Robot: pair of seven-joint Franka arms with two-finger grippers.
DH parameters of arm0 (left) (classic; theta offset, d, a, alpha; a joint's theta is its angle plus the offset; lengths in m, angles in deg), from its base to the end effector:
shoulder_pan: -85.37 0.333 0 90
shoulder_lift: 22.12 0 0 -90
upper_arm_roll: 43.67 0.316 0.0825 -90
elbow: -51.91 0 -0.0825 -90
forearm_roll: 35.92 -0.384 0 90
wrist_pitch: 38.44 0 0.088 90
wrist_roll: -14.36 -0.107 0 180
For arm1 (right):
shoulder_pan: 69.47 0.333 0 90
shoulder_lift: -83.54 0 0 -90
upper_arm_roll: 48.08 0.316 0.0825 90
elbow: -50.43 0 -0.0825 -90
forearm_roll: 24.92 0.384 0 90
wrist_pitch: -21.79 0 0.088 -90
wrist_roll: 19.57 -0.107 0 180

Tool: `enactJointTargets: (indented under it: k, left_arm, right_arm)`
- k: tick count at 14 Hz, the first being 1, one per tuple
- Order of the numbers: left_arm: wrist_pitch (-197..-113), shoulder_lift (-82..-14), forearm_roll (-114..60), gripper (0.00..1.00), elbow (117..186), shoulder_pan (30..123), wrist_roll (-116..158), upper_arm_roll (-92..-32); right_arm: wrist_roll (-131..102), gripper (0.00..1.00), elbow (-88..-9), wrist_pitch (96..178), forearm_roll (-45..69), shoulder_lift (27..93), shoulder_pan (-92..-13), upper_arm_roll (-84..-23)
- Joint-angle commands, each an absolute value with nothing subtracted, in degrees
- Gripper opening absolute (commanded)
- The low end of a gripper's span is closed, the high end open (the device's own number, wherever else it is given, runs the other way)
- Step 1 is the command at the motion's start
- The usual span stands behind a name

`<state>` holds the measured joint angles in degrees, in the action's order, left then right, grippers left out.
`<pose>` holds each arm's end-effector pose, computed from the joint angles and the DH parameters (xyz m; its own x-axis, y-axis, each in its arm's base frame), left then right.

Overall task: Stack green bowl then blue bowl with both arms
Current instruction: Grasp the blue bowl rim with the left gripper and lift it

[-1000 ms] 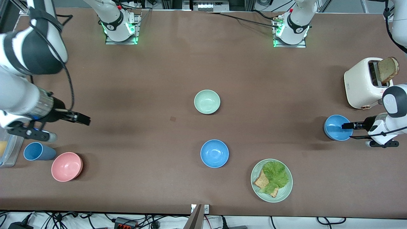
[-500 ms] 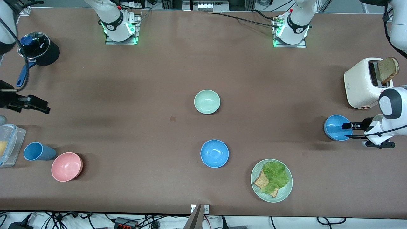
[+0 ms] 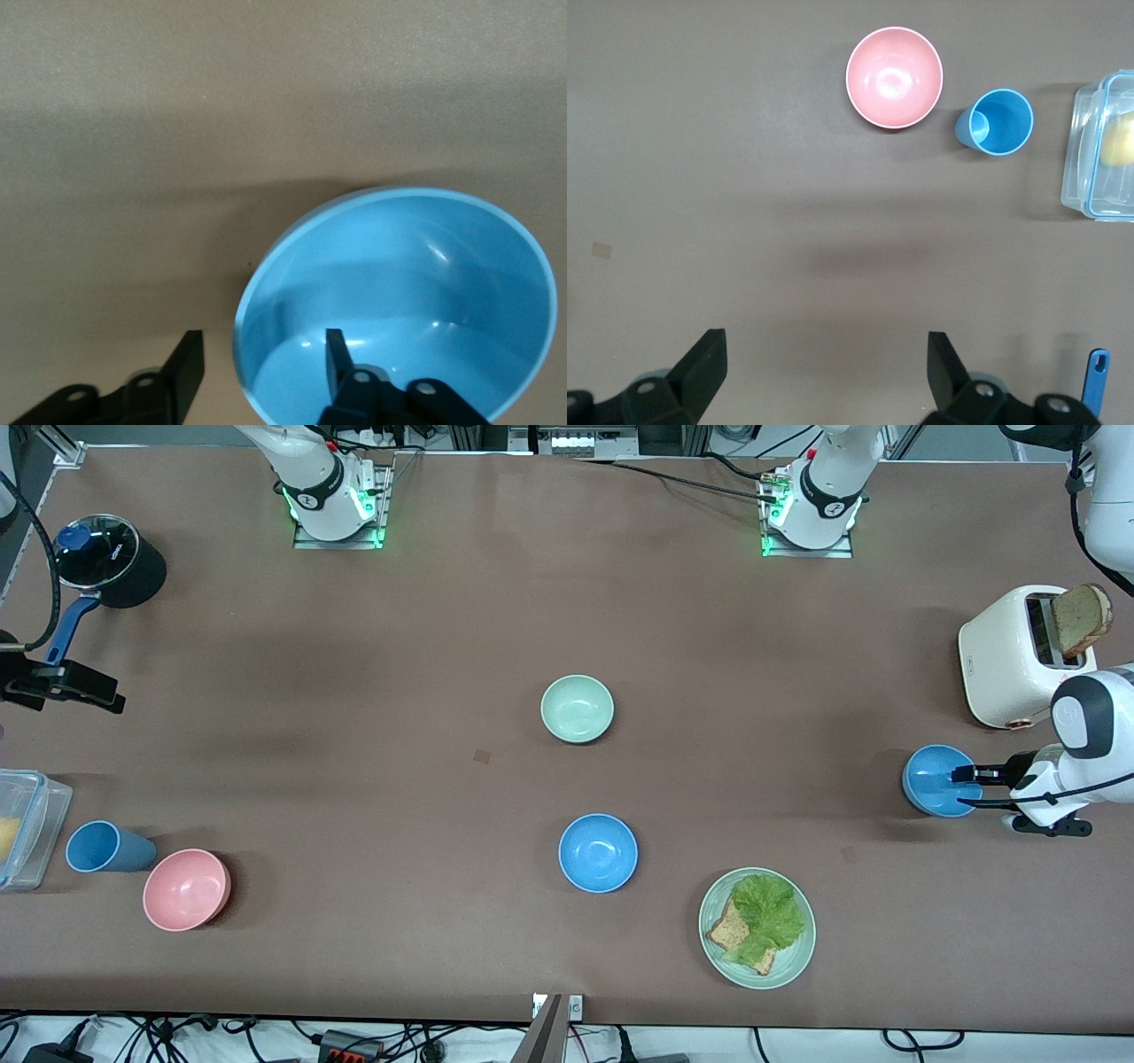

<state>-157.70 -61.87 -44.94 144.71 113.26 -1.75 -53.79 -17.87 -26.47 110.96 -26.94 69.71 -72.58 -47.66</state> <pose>0.6284 0.2227 0.2054 0.9769 -0.0407 -0.2096 -0.0296 -0.9980 0.0557 0.6248 -0.0338 0.5884 0.9994 -0.0180 -0.0282 -0.0170 -0.9993 0.0327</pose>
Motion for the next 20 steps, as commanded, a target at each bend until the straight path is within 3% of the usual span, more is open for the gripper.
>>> enactJointTargets:
  k: [1,5,6,10,14,16,20]
  left_arm:
    - [-158.7,-61.8,-46.1,0.43,145.2,113.7,-2.9,-54.4]
    - [-158.1,-61.7,-46.0,0.05,145.1,113.7,-3.9,-55.1]
    - [-158.1,-61.7,-45.9,0.01,145.1,113.7,-5.5,-55.1]
    - [-157.8,-61.3,-45.4,0.00,144.8,113.5,-10.3,-55.3]
    - [-148.9,-57.1,-43.1,0.00,144.2,113.8,-10.5,-59.0]
    - [-144.4,-54.3,-39.2,0.00,144.2,113.8,-10.6,-60.4]
    - [-138.1,-50.3,-36.4,0.00,144.2,113.8,-0.7,-68.9]
  right_arm:
    - [-17.3,1.00,-29.4,112.7,-25.9,72.0,-72.2,-48.3]
    - [-17.0,1.00,-29.5,113.4,-25.8,72.0,-70.2,-51.0]
    - [-16.9,1.00,-29.5,113.4,-25.7,72.0,-69.4,-52.0]
    - [-16.6,1.00,-30.7,112.8,-25.7,72.9,-69.6,-52.1]
    - [-16.3,1.00,-42.9,119.7,-26.2,80.0,-69.3,-51.8]
    - [-16.3,1.00,-44.8,119.5,-26.2,81.4,-69.3,-51.8]
    - [-16.2,1.00,-44.5,118.2,-26.3,81.7,-69.3,-51.8]
